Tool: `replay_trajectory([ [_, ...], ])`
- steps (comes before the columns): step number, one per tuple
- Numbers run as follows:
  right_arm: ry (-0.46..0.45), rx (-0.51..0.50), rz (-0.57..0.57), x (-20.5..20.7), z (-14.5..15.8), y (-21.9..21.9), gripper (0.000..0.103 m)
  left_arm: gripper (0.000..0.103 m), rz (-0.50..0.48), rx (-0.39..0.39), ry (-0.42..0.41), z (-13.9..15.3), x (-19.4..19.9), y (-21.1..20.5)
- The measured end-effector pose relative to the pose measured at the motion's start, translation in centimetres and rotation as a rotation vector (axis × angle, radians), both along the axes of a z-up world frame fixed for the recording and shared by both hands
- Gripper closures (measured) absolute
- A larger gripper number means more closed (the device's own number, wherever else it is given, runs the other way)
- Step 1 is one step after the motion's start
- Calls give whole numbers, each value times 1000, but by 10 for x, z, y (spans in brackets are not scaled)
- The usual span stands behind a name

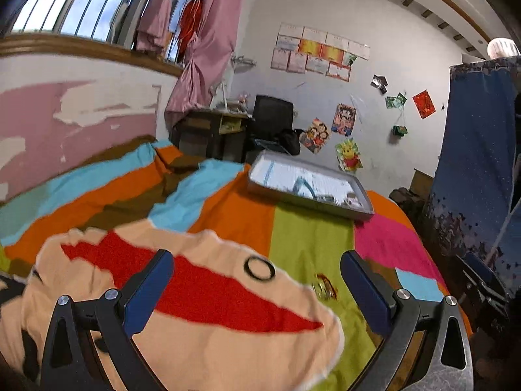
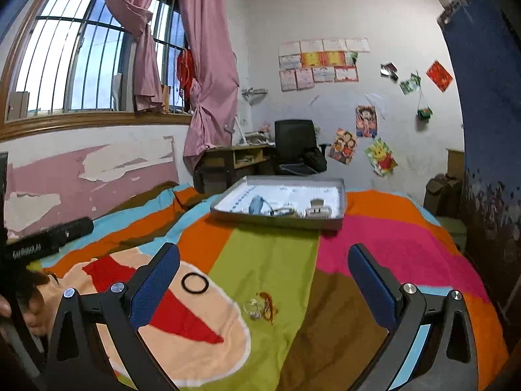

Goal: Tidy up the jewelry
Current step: 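Withdraw both tools from the tray back over the remaining jewelry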

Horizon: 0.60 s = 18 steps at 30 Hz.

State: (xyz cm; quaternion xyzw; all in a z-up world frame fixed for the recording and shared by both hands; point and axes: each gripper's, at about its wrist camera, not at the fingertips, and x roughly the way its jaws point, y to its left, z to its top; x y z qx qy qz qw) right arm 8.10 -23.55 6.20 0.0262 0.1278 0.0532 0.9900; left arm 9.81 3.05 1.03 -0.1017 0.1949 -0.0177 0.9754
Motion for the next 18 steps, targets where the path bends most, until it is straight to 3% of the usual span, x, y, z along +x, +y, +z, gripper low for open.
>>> replay_trajectory([
  [8,115,75,-42,-6,-26,-6,1,0,34,49,10,-9,-13,-4],
  [18,282,129,-55,14,-60,-14,1,0,73,99,45,-14,-9,-10],
])
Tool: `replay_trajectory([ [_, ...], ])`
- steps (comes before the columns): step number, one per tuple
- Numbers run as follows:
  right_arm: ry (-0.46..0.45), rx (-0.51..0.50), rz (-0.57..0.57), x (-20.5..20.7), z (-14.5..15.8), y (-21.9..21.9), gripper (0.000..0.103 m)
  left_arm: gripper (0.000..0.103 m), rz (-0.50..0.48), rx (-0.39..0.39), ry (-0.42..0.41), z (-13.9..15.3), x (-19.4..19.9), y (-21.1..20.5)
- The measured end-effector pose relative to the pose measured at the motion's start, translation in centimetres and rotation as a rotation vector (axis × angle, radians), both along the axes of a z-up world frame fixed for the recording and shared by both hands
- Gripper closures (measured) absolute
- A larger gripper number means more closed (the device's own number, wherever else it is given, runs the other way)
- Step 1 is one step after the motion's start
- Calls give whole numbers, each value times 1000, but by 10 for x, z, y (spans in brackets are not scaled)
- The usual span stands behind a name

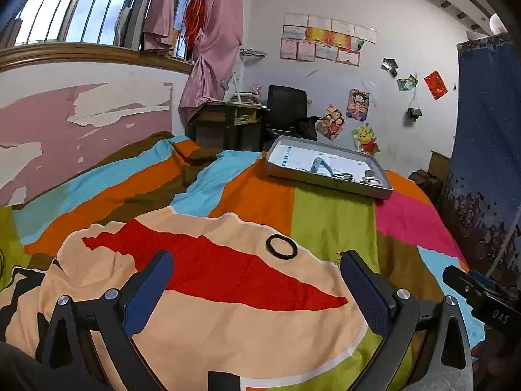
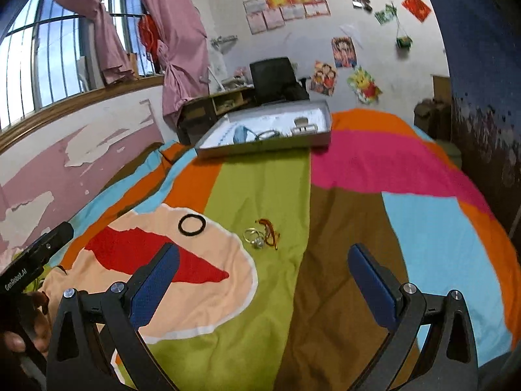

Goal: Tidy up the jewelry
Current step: 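Withdraw both tools from the tray back over the remaining jewelry, then grasp the black hair tie with the left tool while the right tool grasps a silver ring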

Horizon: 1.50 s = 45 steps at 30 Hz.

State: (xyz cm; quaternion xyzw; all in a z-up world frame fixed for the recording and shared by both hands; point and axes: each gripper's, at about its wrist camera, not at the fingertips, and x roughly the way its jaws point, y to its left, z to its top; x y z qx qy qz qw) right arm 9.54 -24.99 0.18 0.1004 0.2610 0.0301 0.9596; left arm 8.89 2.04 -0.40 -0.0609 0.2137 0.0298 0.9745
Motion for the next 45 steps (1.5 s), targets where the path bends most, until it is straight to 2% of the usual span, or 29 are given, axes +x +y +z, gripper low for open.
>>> replay_trajectory([
  [9,18,-22,9,12,-8,3,1,0,11,19,55,-3,23,5],
  [12,36,-82,40,23,-10,10,1,0,-25,106,48,1,40,2],
  [15,55,-82,61,31,-13,14,1,0,-69,181,48,4,55,0],
  [19,79,-79,68,44,-19,19,1,0,-106,171,43,5,78,6],
  [22,81,-86,62,53,-21,21,1,0,-120,136,49,0,94,10],
  [27,72,-110,35,72,-26,24,1,0,-129,76,90,-21,126,15],
  [31,83,-101,31,93,-39,29,2,2,-161,62,113,-40,146,16],
  [33,93,-95,45,101,-48,33,8,9,-189,64,127,-48,154,14],
  [35,117,-96,60,111,-59,39,27,13,-207,58,138,-55,160,14],
  [40,154,-91,72,131,-80,50,39,26,-240,19,181,-71,179,19],
  [45,185,-70,67,144,-95,53,56,48,-272,-33,234,-86,194,18],
])
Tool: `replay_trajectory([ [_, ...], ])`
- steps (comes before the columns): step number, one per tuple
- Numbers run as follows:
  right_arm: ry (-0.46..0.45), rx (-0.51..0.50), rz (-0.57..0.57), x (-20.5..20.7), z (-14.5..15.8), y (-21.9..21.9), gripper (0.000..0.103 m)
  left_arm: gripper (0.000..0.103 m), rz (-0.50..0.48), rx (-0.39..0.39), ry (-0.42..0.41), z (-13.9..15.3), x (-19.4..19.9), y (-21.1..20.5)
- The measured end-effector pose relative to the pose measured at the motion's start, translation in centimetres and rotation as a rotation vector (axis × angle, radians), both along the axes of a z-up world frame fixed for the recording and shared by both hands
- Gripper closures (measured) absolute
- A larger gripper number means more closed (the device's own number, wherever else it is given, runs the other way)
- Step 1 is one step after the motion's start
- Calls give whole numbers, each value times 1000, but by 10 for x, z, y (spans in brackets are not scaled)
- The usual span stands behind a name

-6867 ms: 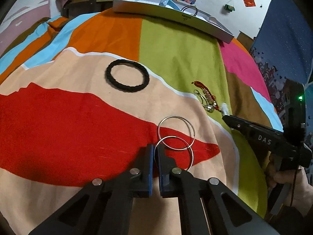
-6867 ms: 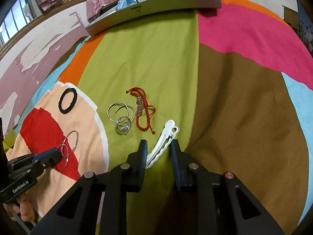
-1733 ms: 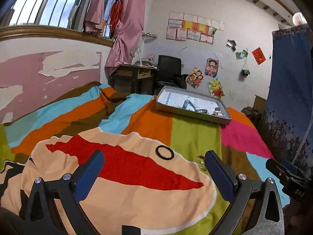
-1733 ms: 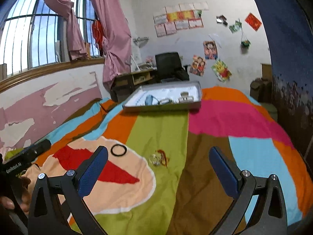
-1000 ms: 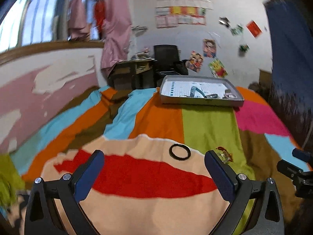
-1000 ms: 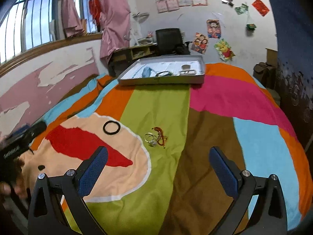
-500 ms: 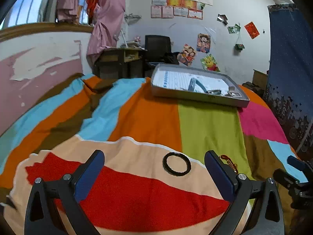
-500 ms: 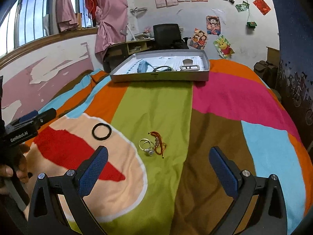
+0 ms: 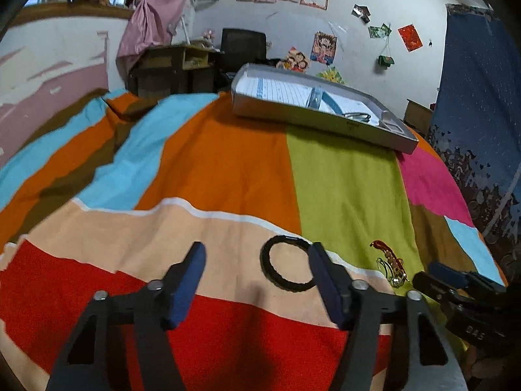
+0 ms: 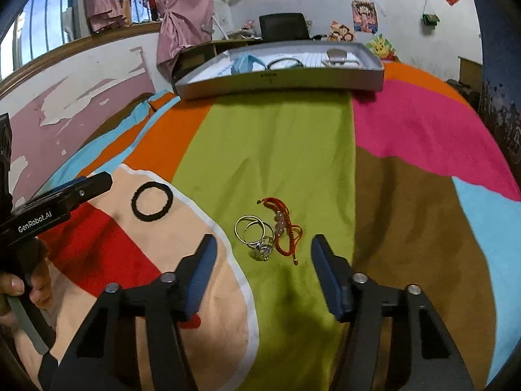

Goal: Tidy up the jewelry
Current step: 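Grasp the black hair tie with the left tool while the right tool grasps a silver ring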

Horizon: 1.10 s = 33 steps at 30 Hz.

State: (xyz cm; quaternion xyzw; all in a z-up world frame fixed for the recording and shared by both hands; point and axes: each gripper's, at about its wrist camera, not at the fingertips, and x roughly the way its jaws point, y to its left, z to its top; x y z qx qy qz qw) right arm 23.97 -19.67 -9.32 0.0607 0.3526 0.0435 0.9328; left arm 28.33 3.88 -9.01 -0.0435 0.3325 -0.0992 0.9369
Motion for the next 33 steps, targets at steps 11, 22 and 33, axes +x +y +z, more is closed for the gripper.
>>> replay_trajectory([
  [11,50,15,17,22,-19,10,72,62,-20,-34,69,-24,18,-7],
  [22,80,36,-8,29,-26,9,89,82,-17,-107,103,-28,23,0],
  [33,85,91,-22,27,-29,3,97,96,-104,-150,132,-25,19,-10],
])
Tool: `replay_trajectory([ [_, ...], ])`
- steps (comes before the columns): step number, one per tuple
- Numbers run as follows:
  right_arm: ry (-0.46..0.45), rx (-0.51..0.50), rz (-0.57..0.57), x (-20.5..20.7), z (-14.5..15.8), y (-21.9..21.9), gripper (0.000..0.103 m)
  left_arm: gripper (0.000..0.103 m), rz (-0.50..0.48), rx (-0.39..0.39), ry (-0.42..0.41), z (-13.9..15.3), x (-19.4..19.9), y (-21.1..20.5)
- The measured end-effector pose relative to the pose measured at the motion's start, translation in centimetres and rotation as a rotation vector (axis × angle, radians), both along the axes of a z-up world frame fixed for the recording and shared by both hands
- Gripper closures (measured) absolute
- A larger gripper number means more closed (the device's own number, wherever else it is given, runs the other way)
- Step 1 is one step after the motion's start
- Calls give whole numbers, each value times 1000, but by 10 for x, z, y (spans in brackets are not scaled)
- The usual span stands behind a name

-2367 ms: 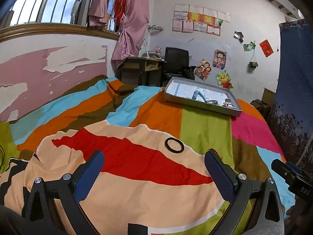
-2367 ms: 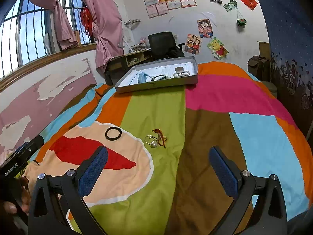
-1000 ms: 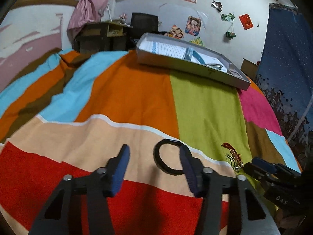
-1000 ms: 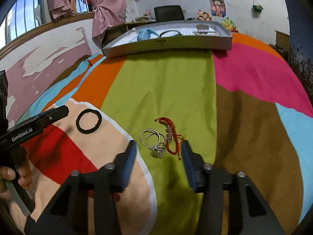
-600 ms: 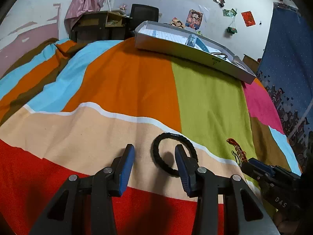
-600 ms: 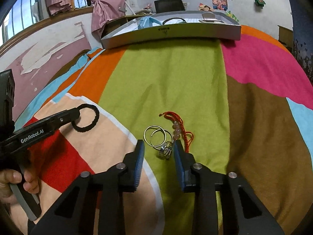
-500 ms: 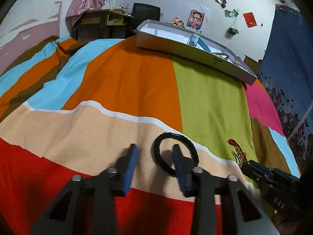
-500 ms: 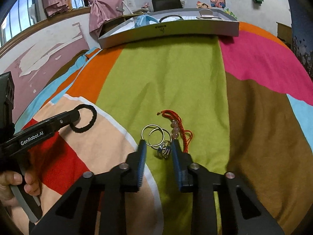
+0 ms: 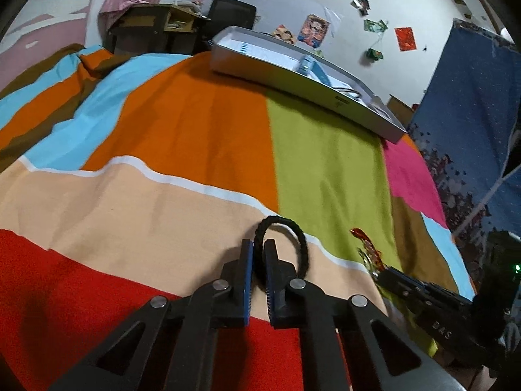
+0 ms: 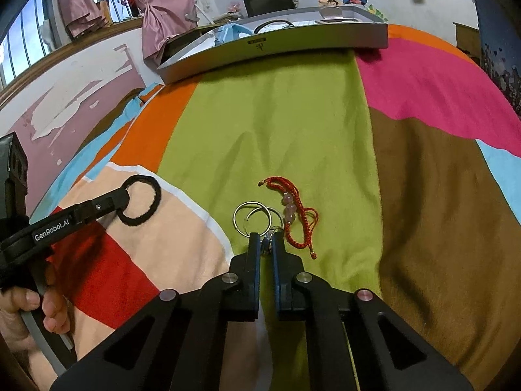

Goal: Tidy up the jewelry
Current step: 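Grasp the black hair tie with the left tool while the right tool grasps a silver ring, then carry the hair tie with the left tool while the right tool carries the ring to the tray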

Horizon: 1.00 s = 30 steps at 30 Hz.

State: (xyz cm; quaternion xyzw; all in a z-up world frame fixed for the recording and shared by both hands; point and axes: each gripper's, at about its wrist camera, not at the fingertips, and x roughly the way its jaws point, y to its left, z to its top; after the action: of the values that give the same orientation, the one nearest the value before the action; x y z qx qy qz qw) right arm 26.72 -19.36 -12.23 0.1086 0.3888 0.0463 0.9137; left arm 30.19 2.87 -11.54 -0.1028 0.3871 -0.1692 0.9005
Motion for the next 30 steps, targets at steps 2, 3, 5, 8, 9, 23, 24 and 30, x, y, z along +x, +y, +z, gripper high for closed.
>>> replay_trajectory([
  [2,-3,2,-5,0,1,-1,97,97,-17,11,-4,1,-2,-4],
  [3,-7,4,-10,-1,2,-1,97,97,-21,15,-5,1,-3,-6],
  [5,-18,9,-18,-4,4,-4,97,97,-23,13,-4,3,-5,-8],
  [8,-41,15,-22,-6,9,-6,97,97,-18,8,2,7,-7,-8],
  [9,-47,17,-23,-7,11,-7,97,97,-18,0,-1,10,-8,-9],
  [23,-166,13,2,-19,47,-6,97,97,-28,-39,-54,48,-24,-15],
  [24,-176,4,8,-21,50,-6,97,97,-22,-41,-62,53,-25,-14],
  [30,-203,-16,82,-13,73,-5,97,97,58,-48,-97,89,-11,-4],
])
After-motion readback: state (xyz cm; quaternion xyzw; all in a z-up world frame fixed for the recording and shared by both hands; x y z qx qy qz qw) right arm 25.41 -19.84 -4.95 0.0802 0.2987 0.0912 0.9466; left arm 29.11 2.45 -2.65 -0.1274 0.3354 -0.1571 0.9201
